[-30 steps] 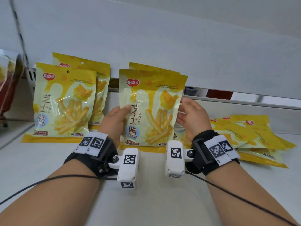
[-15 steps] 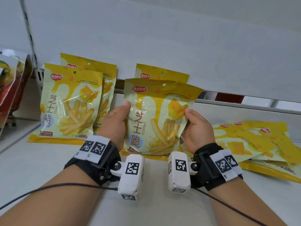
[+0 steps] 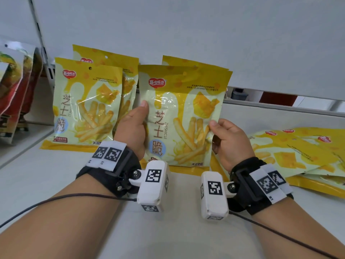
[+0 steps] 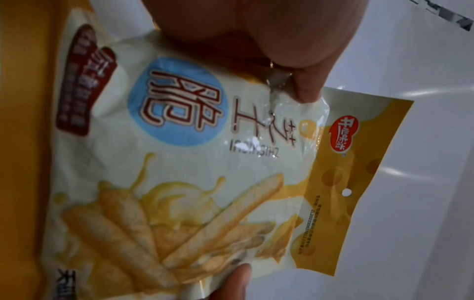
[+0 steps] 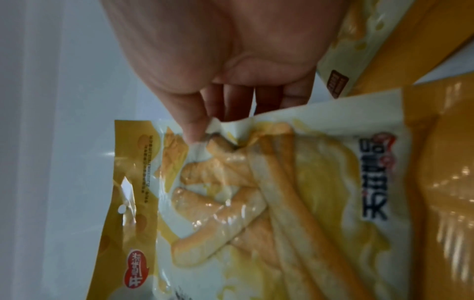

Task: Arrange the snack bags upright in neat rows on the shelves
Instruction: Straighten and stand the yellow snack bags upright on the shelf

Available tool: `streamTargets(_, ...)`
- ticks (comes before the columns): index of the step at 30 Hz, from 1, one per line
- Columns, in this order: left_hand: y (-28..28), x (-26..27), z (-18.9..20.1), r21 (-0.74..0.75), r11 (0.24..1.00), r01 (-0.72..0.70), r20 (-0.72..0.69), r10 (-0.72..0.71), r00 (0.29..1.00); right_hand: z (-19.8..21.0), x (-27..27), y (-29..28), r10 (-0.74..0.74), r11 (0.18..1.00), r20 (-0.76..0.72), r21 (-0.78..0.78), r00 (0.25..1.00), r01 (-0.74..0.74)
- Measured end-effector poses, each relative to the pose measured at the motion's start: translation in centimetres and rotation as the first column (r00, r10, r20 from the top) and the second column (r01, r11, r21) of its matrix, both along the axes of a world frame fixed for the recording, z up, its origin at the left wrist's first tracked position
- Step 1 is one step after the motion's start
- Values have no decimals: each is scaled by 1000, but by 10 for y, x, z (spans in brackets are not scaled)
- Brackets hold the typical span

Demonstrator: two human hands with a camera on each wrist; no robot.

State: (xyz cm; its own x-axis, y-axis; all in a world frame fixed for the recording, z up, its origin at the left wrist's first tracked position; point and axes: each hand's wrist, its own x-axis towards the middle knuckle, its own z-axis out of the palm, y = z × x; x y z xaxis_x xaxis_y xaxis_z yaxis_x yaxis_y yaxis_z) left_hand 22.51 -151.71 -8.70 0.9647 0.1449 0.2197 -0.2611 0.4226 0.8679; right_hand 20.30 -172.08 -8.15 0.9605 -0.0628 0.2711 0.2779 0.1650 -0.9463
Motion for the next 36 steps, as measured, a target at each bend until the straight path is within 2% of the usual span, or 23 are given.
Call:
streamTargets(2,1,2,0,10,1000,-10,2,10,1000,-1,-1,-1,10,999,-11,-46,1000,-11)
streamTargets(5,1,0,-1,45,999,2,14,-3,1000,-2,1,-4,-80,992,20,-96,997,82)
streamTargets(9,-3,-3,-6,179,980,83,-24,-80,997,-1,3,-6,-172,985,-9,-30,985,172)
streamTargets(12,-6,-3,-9,234,964,125,-71,-111,991,0,4,-8,-180,983,-23,46,983,180)
streamTargets(17,-6,-2,-8,136,987,79,-53,-72,996,-2,3,-4,-48,997,-55,52,997,51)
streamTargets(20,-6,-2,-8,135,988,75,-56,-67,996,-5,5,-4,-113,994,-37,-2,993,113)
streamTargets(26,-12,-11,-9,272,915,298,-101,-281,955,-4,7,-12,-197,976,-63,84,978,202)
streamTargets(28,-12,-13,-8,284,915,285,-115,-263,958,-2,6,-11,-152,985,-70,77,986,157)
streamTargets(30,-11,-11,-6,241,945,220,-94,-203,975,1,1,-8,-23,996,-62,82,998,28)
streamTargets(33,-9,-8,-4,192,970,150,-81,-136,987,-2,-2,-5,169,984,-127,-44,977,-175)
streamTargets(36,-8,-8,-5,203,974,102,-57,-92,994,-4,-6,0,188,965,-125,-162,974,-207)
